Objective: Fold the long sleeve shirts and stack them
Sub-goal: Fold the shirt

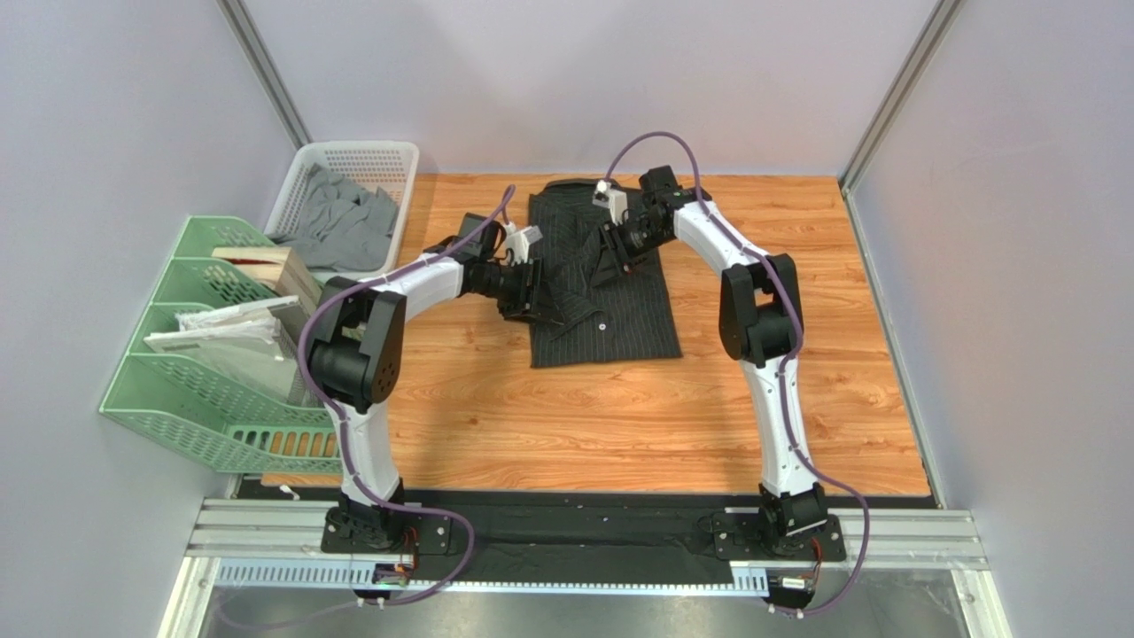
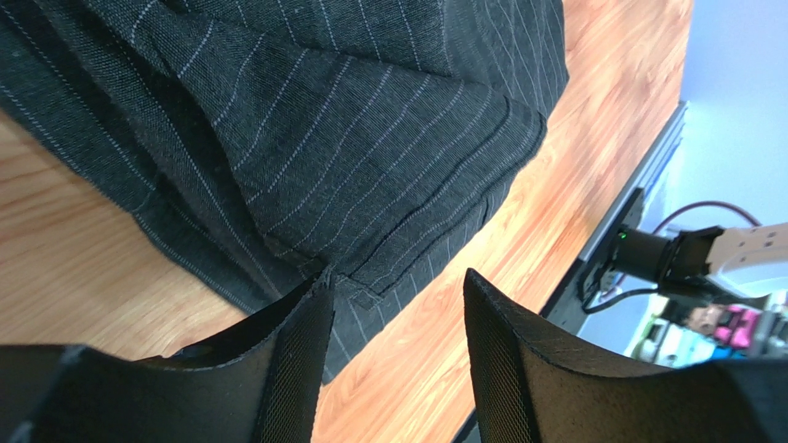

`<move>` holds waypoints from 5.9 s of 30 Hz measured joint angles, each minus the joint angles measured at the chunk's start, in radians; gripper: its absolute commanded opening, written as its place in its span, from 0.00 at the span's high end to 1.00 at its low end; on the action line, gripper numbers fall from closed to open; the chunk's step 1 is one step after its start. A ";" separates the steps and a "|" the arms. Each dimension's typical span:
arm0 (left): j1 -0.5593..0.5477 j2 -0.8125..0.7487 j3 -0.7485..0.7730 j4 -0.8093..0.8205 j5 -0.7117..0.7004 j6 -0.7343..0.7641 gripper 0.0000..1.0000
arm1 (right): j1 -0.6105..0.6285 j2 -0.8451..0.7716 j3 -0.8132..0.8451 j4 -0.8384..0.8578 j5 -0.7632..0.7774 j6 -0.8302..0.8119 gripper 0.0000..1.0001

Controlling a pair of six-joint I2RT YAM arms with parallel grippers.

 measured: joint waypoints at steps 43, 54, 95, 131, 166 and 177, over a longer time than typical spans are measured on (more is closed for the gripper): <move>0.004 0.222 0.344 0.207 -0.076 -0.111 0.36 | -0.123 -0.032 0.029 -0.009 0.184 -0.041 0.43; -0.006 -0.034 0.079 0.125 -0.015 -0.087 0.48 | -0.148 -0.218 -0.157 -0.135 0.003 -0.075 0.61; -0.096 0.098 -0.339 0.795 0.227 -0.621 0.01 | -0.081 -0.296 -0.910 0.648 -0.390 0.720 0.00; -0.022 0.242 0.098 0.406 0.052 -0.448 0.10 | -0.145 -0.033 -0.464 0.659 -0.357 0.863 0.00; -0.013 0.138 -0.005 0.319 -0.026 -0.332 0.28 | -0.095 -0.028 -0.422 0.389 -0.274 0.600 0.68; -0.126 -0.325 -0.073 0.063 -0.267 0.340 0.36 | -0.089 -0.313 -0.407 0.269 -0.261 0.413 0.75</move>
